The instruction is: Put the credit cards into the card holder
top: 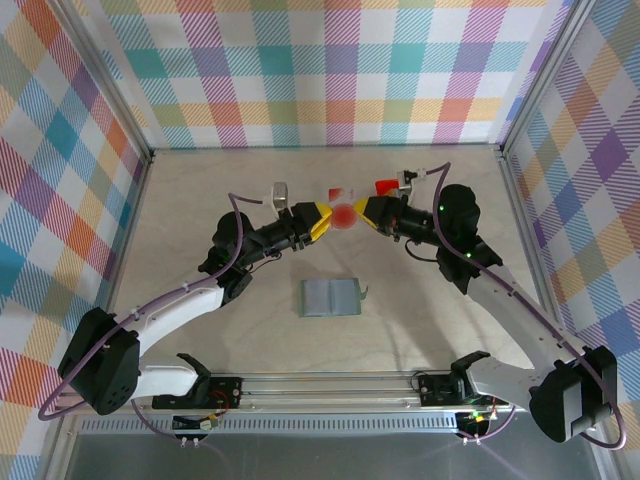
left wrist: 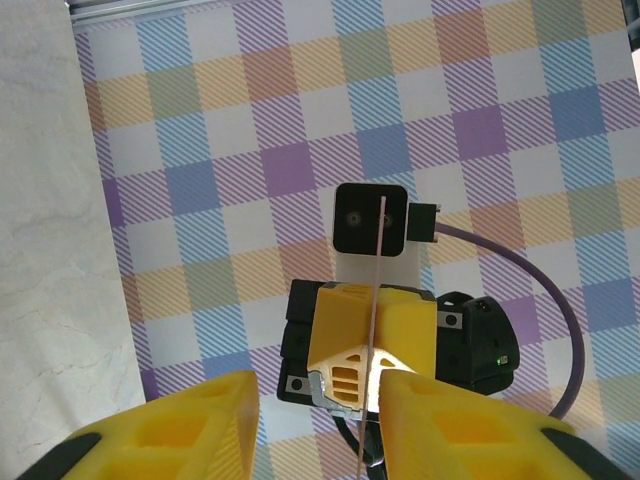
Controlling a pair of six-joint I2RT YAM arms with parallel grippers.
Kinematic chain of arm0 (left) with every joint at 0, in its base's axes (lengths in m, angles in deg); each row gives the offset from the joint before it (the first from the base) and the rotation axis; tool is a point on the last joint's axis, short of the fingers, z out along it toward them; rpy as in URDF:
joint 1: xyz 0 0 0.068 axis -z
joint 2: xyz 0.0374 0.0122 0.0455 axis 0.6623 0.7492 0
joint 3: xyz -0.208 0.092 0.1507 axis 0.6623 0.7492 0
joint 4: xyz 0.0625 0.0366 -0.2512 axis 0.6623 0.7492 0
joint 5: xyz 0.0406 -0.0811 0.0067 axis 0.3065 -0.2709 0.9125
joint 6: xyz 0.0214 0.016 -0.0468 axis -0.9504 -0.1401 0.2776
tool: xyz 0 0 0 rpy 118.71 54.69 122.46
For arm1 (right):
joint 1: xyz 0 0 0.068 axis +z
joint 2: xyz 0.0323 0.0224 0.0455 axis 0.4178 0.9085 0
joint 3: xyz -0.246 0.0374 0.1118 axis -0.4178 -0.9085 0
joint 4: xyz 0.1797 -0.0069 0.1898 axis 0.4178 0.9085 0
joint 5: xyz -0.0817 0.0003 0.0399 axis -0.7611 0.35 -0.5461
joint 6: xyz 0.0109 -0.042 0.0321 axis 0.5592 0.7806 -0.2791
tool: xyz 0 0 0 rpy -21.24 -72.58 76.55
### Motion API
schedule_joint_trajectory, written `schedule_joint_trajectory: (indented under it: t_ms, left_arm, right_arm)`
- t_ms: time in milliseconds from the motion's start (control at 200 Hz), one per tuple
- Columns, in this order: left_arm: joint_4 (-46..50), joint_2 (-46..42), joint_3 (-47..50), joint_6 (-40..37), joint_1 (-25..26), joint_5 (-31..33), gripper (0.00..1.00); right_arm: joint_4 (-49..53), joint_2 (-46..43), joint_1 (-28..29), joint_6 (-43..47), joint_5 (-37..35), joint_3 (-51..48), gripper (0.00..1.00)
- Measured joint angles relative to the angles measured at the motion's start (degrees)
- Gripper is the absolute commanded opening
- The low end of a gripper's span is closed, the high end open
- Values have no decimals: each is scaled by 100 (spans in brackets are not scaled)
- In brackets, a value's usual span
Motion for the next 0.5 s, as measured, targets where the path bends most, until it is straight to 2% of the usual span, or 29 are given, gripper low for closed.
schedule_joint_trajectory:
  t_ms: [120, 230, 295, 355, 405, 500]
  left_arm:
    - [-2, 0, 0, -11, 17, -2, 28]
    - [-4, -7, 0, -22, 20, 0, 15]
    - [-7, -22, 0, -44, 24, -4, 7]
    - [-4, -52, 0, -66, 33, 4, 0]
    - [-2, -81, 0, -63, 39, 7, 0]
    - [0, -125, 0, -74, 44, 13, 0]
  right_arm:
    - [0, 0, 31, -17, 20, -4, 0]
    - [9, 4, 44, -28, 22, -31, 0]
    - [20, 13, 52, -42, 20, -35, 19]
    - [57, 13, 59, -35, 17, -39, 33]
    - [116, 4, 68, -13, 11, -48, 38]
    - [361, -72, 68, 149, -26, -59, 40]
